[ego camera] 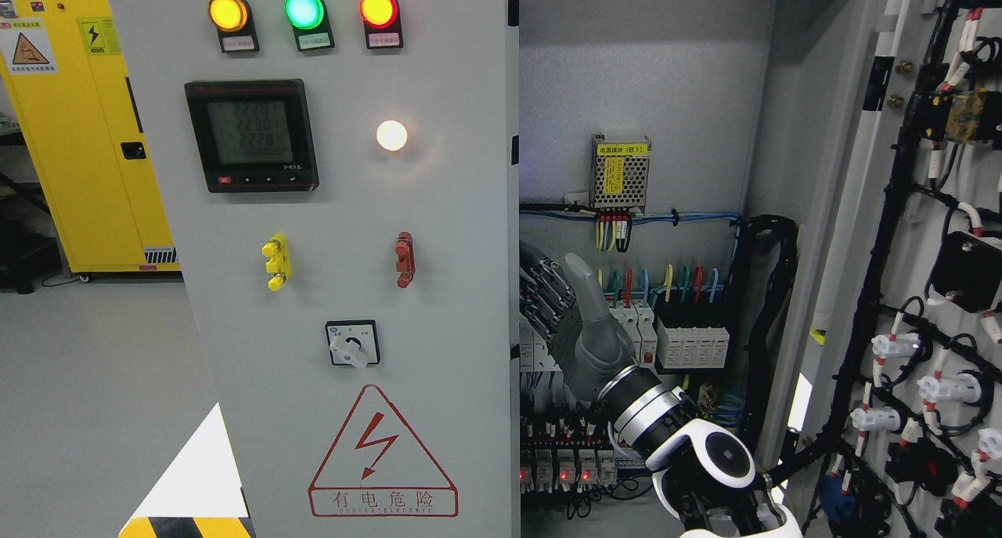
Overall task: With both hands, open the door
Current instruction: 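Hook the right hand fingers behind the light-panel door's edge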
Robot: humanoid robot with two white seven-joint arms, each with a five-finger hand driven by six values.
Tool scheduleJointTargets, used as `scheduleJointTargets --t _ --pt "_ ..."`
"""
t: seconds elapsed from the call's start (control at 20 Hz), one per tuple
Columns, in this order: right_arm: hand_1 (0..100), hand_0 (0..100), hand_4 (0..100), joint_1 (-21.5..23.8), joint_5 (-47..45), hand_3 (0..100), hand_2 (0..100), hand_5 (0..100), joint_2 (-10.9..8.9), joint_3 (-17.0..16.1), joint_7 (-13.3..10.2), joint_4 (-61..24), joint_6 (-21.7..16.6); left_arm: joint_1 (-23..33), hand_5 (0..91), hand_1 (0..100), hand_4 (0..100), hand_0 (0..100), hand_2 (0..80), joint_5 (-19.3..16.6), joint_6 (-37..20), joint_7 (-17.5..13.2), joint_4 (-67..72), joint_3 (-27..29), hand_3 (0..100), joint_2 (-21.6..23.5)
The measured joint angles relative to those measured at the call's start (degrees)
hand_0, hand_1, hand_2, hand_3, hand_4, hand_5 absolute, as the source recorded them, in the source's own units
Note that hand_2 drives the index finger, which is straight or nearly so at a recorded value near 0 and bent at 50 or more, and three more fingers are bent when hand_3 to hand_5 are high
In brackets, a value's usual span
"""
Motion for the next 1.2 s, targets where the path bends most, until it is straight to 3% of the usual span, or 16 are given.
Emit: scheduleJointTargets --t 0.2,0.7,1.2 --pt "0 22 0 -0.57 -0.17 0 0 0 -0.2 -0.8 2.14 1.52 0.13 0.0 0.0 0 0 0 0.0 0.0 -0.05 0.0 0.0 0.0 0 0.0" --pt "0 22 0 -1.97 -0.28 0 0 0 -0.46 -2.1 10.09 4.51 0.18 0.0 0.0 0 0 0 0.0 0.01 -0.08 0.0 0.0 0.0 0 0.0" --pt "0 22 0 -3.6 -0.31 0 0 0 -1.02 -3.91 15.68 6.97 0.32 0.0 0.0 0 0 0 0.0 0.09 -0.07 -0.04 0.0 0.0 0 0.0"
